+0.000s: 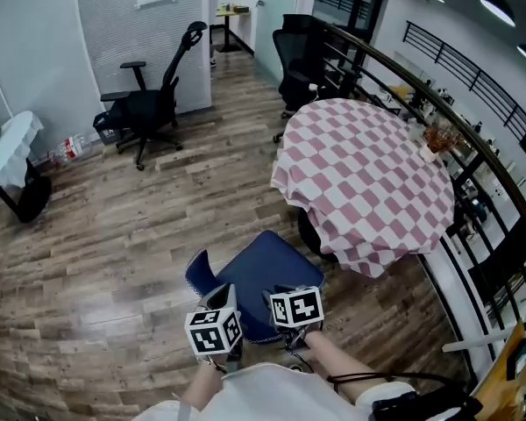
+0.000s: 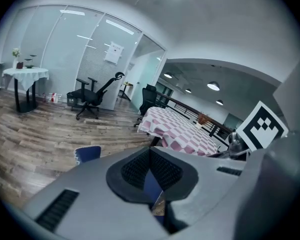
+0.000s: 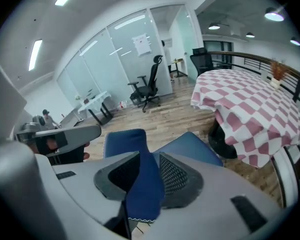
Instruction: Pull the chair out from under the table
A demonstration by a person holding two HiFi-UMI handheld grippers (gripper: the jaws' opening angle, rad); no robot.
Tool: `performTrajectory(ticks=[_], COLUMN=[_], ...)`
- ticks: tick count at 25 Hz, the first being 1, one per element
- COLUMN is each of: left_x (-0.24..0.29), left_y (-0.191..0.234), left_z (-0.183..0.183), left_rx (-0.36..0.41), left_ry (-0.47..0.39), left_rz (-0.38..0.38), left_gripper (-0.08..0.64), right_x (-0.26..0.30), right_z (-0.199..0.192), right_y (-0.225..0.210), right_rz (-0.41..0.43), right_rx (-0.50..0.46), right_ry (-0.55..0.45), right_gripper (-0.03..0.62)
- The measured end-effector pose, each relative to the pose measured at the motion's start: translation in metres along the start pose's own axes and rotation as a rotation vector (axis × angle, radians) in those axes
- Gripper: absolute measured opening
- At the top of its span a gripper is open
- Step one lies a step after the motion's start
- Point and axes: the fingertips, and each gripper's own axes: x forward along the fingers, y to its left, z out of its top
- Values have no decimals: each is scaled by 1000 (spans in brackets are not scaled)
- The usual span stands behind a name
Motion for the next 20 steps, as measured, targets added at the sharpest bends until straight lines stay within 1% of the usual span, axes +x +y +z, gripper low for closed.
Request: performTrajectory(ticks=[5,9,13,16,20], left_x=[22,40,52,62,73], left_y=[-52,-93,-135,-166,-200], left_z=[6,17,20,21,16], left_rx=[88,172,228,272,318], left_ry=[15,26,32,35,46], left_rz=[-98,-191,-261,-312,-363], left_gripper=[5,5,5,5,3], right_x=[-36,-68,-102,-123,-141], right_z=[11,20,20,14,1], right_y=[-55,-90,-125,-147,-172], right_rz=[-109,-196,-291,-330,-365], right_rx=[78,160,221,274,332], right_ry=[-111,-224,-324,-372,-405], right_gripper=[103,83,49,43,35])
